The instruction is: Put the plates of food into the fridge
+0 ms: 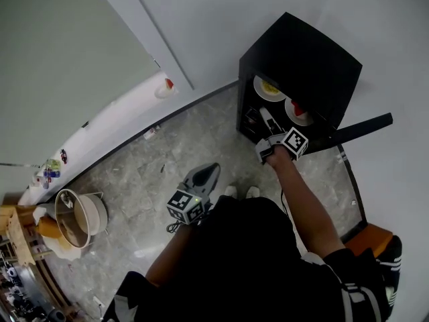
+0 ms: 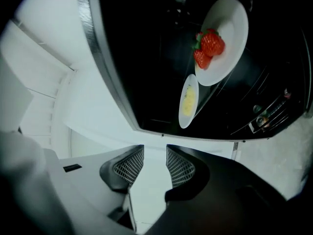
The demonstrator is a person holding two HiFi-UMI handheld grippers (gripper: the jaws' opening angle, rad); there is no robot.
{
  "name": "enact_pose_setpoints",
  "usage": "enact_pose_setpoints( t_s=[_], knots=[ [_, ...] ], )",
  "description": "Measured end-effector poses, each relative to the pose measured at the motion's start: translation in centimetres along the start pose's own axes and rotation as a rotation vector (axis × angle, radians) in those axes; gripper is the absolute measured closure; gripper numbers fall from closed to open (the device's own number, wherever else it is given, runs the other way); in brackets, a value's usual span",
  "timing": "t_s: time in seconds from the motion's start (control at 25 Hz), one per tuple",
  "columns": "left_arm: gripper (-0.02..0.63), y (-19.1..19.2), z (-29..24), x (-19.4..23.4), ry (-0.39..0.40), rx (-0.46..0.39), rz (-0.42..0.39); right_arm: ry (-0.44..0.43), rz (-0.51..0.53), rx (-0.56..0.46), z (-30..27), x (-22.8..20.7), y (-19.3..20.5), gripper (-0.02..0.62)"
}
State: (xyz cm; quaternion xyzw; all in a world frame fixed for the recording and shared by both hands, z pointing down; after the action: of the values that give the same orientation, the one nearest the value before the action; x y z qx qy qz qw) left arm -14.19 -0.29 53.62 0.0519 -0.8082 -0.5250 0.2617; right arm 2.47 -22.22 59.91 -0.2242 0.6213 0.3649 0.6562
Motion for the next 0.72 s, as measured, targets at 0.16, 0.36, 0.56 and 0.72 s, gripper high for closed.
enact_pose_setpoints(
  t_s=[0.16,0.36,0.56,0.72],
  knots=[
    [0.583,0.4,0.2,-0.7,0.011,-0.001,-0.01,-0.021,0.042,0.037,1.7,1.5,1.2,0.442],
    [0.583,0.8,0.6,-1.9,0.022,0.001,-0.019,-0.029,0.184,0.111,4.4,3.5,2.9,0.442],
    [0.583,1.0,0.6,-3.1,0.044,0.013,-0.033,-0.005,0.344,0.184,6.9,4.7,4.2,0.443],
    [0.583,1.4,0.4,-3.7,0.031,0.031,-0.061,-0.015,0.407,0.242,8.8,5.4,5.2,0.443]
  ],
)
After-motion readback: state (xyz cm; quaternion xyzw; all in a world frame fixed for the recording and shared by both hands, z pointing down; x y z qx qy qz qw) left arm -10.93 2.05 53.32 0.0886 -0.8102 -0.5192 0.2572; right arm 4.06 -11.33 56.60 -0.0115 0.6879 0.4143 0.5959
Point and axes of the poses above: the fingertips, and each gripper's own axes: z backward along the fingers, x to its left, y out of its underside, the point moved 4 cm from there along z, backward along the fingers, and after that the axes turned 5 degrees about -y, right-handed, at the moved point
